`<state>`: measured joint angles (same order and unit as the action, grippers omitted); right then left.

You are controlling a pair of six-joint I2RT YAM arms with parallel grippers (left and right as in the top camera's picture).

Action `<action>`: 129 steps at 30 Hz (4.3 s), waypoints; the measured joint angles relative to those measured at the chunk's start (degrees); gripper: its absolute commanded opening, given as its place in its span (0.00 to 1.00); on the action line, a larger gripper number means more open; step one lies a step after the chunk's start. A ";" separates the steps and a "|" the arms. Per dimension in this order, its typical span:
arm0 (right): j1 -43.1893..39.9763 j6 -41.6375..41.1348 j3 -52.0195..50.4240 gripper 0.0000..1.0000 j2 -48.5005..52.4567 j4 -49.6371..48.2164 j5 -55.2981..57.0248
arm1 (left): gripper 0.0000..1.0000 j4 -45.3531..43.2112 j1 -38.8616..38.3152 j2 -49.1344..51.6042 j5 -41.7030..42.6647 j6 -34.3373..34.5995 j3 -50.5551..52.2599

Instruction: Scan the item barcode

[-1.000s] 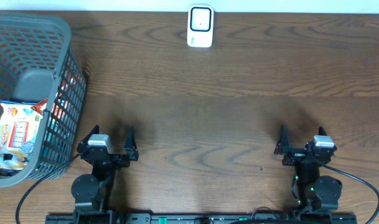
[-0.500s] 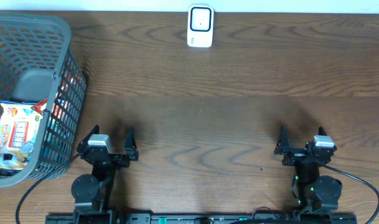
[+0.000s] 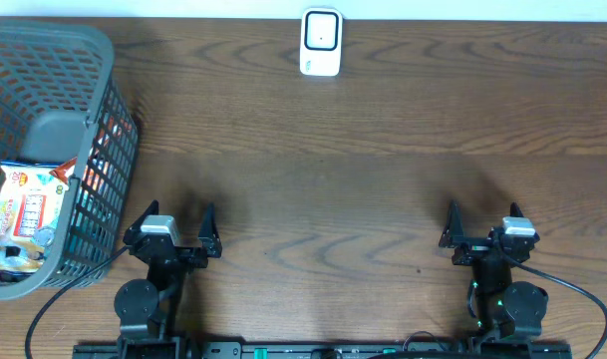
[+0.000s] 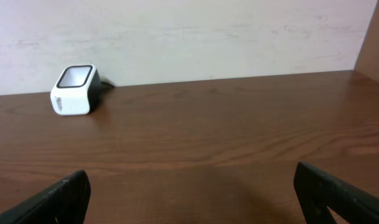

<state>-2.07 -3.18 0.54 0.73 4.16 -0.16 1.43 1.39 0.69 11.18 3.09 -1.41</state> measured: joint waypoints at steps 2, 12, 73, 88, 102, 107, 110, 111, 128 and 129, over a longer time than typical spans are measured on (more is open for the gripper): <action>0.00 0.00 0.00 0.99 0.00 0.00 0.00 | 0.98 0.00 0.00 0.00 0.00 0.00 0.00; 0.00 0.00 0.00 0.99 0.00 0.00 0.00 | 0.98 0.00 0.00 0.00 0.00 0.00 0.00; 0.00 0.00 0.00 0.99 0.00 0.02 0.00 | 0.98 3.65 0.00 3.23 5.09 1.53 -9.90; 0.00 0.00 -0.02 0.99 0.00 0.02 0.00 | 0.98 28.28 0.00 33.44 7.50 2.91 -53.83; 0.00 0.00 -0.02 0.99 0.00 -0.04 0.00 | 0.98 37.09 -0.04 39.30 6.19 8.76 -63.89; 0.00 0.00 -0.02 0.99 0.00 0.00 0.00 | 0.98 40.83 0.85 46.64 -4.76 18.01 -73.26; 0.00 0.00 -0.02 0.99 0.00 0.02 0.00 | 0.98 46.29 3.34 53.81 -8.90 24.00 -82.44; 0.00 0.00 -0.02 0.99 0.00 -0.04 0.02 | 0.98 49.16 4.76 56.72 -9.94 25.99 -86.16; 0.00 0.00 -0.02 0.99 0.00 -0.02 0.00 | 0.98 66.82 16.92 79.78 -13.09 41.90 -104.15; 0.00 0.00 -0.02 0.99 0.00 -0.04 0.00 | 0.98 67.91 18.12 80.06 -13.14 43.65 -104.15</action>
<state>-2.07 -3.18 0.51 0.73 4.12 -0.16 69.34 19.51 80.75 -1.96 46.74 -105.56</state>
